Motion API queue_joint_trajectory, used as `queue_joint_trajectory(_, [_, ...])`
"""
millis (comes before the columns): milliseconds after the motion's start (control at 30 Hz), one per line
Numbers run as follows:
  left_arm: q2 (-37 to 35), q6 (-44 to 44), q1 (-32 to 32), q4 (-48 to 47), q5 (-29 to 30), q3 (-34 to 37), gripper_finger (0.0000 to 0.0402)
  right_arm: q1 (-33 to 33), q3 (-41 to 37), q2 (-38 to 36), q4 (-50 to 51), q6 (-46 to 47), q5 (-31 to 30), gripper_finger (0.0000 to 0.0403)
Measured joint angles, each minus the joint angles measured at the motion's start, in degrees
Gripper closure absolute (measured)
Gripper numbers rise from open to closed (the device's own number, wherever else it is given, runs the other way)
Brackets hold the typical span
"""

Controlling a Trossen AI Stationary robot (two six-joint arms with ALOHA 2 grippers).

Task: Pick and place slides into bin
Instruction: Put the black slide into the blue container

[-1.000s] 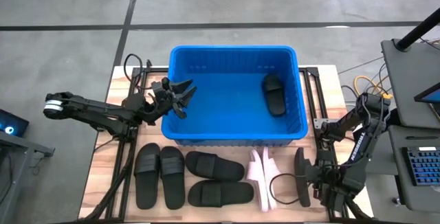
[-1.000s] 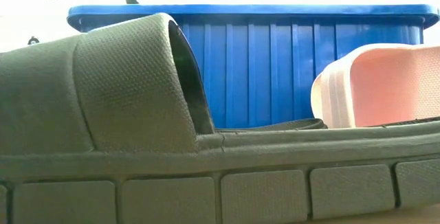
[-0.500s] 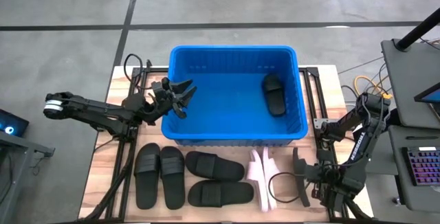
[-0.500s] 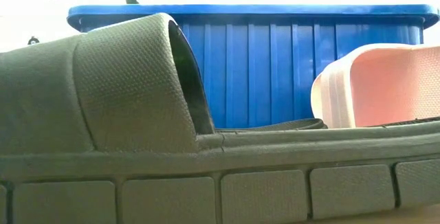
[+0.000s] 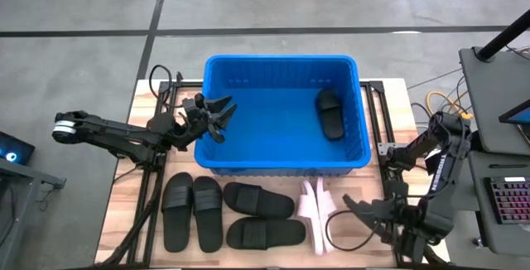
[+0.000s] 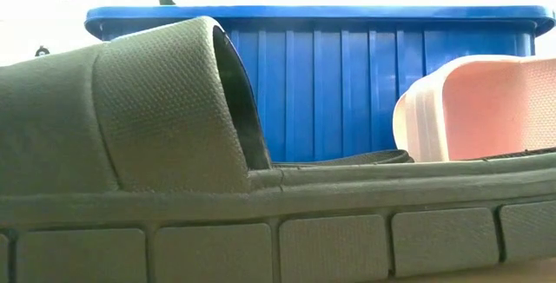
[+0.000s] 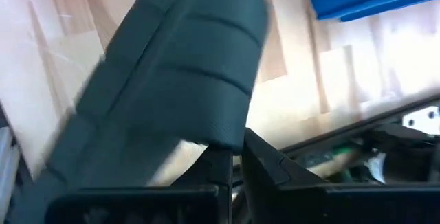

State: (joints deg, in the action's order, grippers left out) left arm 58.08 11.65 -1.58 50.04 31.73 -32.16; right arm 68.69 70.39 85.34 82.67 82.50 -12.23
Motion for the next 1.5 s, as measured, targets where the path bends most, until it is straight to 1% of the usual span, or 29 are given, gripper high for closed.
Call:
queue_joint_trajectory(100, [0.0, 0.03, 0.0, 0.01, 0.02, 0.0, 0.0217, 0.0, 3.78, 0.0, 4.94, -0.04, -0.1, 0.039])
queue_joint_trajectory(200, [0.0, 0.06, -0.01, 0.0, 0.01, 0.0, 0.0217, 0.02, 7.32, -0.03, 7.59, -0.12, -1.97, 0.039])
queue_joint_trajectory(567, [0.0, 0.18, -0.01, 0.02, 0.0, -0.02, 0.0217, -0.09, 16.49, -0.98, 7.34, -0.44, -16.52, 0.039])
queue_joint_trajectory(800, [0.0, 0.17, -0.01, 0.02, 0.0, -0.04, 0.0217, -0.36, 19.28, -0.98, 7.33, -2.23, -19.9, 0.0391])
queue_joint_trajectory(1200, [0.02, 0.18, -0.01, 0.0, 0.0, -0.04, 0.0217, -0.49, 21.46, -0.94, 7.22, -3.12, -25.43, 0.0391])
queue_joint_trajectory(1333, [0.02, 0.18, -0.01, 0.0, 0.0, -0.04, 0.0217, -0.71, 22.39, -0.92, 7.18, -3.52, -28.16, 0.0391])
queue_joint_trajectory(1500, [0.02, 1.56, -0.01, 0.01, 0.0, -0.07, 0.0217, -1.71, 24.75, -0.92, 7.08, -6.48, -31.54, 0.0391])
